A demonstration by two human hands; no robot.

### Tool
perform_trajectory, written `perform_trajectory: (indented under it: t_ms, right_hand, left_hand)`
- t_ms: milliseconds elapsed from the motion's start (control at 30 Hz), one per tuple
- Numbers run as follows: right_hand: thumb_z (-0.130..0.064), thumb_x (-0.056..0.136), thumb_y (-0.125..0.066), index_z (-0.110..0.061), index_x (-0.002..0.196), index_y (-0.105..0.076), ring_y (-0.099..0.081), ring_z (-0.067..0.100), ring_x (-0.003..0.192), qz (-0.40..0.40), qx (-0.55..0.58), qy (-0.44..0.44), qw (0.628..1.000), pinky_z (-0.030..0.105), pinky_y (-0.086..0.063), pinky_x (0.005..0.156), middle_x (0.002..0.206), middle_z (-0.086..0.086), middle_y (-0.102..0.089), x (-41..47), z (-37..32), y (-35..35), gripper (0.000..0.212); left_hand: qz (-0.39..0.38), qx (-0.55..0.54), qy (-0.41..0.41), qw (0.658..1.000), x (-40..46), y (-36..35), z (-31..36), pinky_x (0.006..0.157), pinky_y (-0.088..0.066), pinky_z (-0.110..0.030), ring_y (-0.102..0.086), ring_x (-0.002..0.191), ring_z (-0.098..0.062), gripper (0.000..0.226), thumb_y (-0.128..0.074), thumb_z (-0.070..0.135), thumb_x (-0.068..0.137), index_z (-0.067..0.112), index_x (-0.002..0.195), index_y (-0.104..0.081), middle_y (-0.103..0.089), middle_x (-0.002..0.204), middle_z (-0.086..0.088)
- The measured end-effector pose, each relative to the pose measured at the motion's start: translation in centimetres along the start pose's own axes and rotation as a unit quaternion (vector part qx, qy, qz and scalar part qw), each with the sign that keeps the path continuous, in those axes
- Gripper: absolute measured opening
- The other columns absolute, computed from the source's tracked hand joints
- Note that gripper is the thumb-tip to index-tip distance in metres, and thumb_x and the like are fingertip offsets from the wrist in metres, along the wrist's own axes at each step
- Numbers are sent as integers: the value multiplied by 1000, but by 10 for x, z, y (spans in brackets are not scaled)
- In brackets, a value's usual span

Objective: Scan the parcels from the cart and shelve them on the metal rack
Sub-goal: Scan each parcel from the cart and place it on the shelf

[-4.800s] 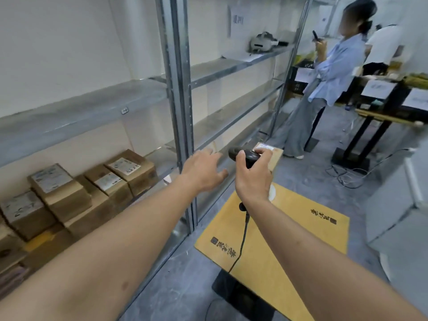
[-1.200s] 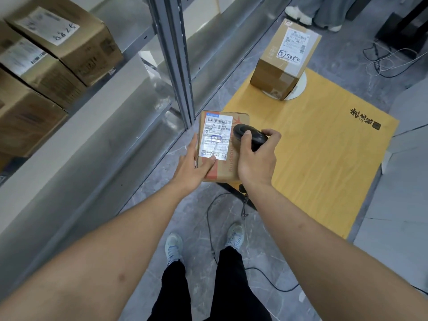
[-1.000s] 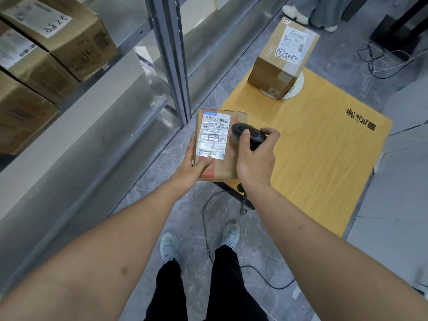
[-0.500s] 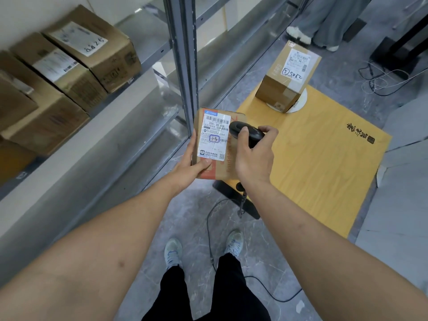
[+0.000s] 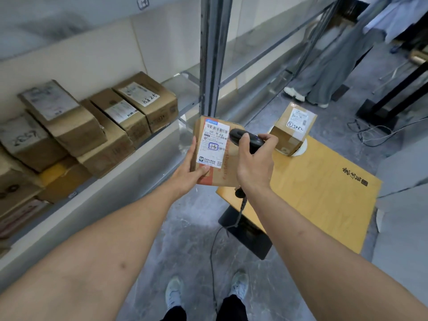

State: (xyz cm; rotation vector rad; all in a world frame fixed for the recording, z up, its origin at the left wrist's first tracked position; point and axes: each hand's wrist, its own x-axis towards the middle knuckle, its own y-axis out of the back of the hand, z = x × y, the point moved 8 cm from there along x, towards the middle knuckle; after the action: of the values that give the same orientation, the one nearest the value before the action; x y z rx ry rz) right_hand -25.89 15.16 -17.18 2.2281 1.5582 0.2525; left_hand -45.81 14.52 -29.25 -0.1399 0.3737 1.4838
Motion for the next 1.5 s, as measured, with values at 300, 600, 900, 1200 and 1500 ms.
perform_trajectory:
  t_ms: [300, 600, 900, 1200, 1500]
  right_hand:
    - [-51, 103, -51, -27, 126, -39, -61, 15, 93, -6, 24, 56, 998, 42, -51, 88, 99, -17, -58, -29, -70, -37, 35]
    - [-47, 104, -53, -28, 126, -39, -62, 20, 94, -58, 49, 127, 989, 36, -46, 83, 103, -5, -62, -26, -138, -88, 32]
    - [-45, 104, -55, -24, 129, -42, -61, 21, 95, -168, 69, 157, 971, 32, -44, 85, 107, -2, -64, 35, -169, -159, 35]
    - [-47, 104, -54, -24, 126, -42, -65, 23, 95, -296, 62, 172, 938, 38, -49, 84, 104, -2, -66, 80, -191, -222, 34]
    - [-45, 105, -53, -24, 127, -42, -65, 24, 96, -338, 58, 182, 921, 40, -51, 88, 104, -1, -65, 90, -197, -249, 32]
  left_hand:
    - [36, 24, -50, 998, -26, 62, 60, 121, -38, -50, -51, 140, -15, 94, -66, 39, 103, 73, 152, 7, -45, 160, 14]
    - [142, 44, -58, 987, -22, 142, 88, 126, -28, -50, -38, 149, -14, 91, -60, 45, 101, 61, 158, 8, -38, 166, 14]
    - [290, 3, 35, 956, 12, 195, 100, 117, -32, -34, -47, 132, -12, 80, -51, 45, 107, 57, 160, 8, -45, 145, 24]
    - [461, -6, 143, 876, 13, 230, 98, 110, -39, -47, -51, 138, -33, 57, -42, 53, 108, 49, 160, -21, -53, 154, 2]
    - [516, 212, 253, 791, 15, 240, 120, 92, -55, -47, -62, 106, -41, 58, -48, 20, 104, 24, 158, -28, -56, 131, -20]
